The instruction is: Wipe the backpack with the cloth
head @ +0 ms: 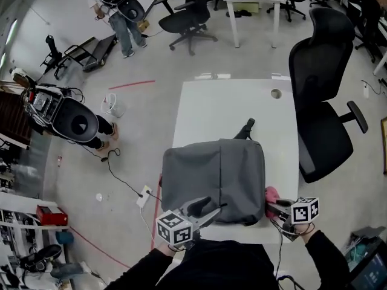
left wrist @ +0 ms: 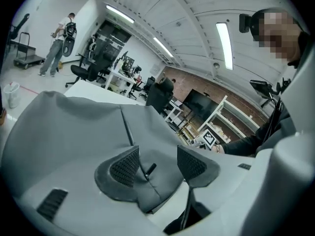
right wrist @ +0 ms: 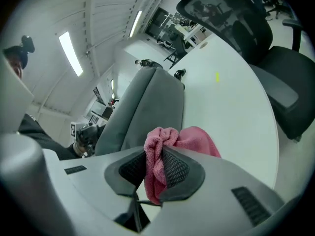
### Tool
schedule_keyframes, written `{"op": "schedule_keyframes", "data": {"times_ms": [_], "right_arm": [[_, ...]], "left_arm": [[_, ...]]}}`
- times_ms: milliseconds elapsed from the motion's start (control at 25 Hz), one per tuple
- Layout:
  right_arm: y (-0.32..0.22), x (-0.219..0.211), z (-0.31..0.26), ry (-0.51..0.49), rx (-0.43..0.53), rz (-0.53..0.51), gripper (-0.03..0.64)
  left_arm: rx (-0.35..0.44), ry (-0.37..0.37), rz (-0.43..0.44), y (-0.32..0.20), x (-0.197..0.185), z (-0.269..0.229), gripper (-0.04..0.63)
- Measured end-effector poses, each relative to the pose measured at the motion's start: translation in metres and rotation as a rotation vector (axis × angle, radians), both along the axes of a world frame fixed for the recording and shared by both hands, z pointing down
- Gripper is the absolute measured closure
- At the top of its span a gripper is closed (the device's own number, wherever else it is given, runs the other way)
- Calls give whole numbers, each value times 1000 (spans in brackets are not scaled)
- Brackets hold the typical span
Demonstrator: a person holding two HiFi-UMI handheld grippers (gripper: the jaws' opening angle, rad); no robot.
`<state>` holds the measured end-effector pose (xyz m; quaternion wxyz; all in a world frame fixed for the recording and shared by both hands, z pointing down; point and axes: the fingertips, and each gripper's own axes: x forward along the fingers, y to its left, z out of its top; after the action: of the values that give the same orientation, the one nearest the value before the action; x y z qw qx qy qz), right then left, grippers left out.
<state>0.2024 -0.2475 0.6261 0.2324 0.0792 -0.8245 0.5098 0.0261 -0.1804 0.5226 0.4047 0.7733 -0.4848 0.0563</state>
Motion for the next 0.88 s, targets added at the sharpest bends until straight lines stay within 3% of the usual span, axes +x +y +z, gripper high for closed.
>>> {"op": "schedule_keyframes", "data": {"times_ms": [200,320,640,760,880], "right_arm": [[52,26,-6,11,-21,-160,541],[36,29,-1,37,27,-178,541],[-158,-18,-12,40,210,190,541],[-218,-35,-10,58,251,271,541],[-232,-51,4,83,230,282,541]], "left_arm": [[6,13,72,-12,28,-2,337],[11,13,75,-11,39,-3,337],[2,-25,-102,26,-7,-8,337],[-1,-33,-176,42,-15,-9,337],[-2,-35,-228,62,-20,-10,337]]}}
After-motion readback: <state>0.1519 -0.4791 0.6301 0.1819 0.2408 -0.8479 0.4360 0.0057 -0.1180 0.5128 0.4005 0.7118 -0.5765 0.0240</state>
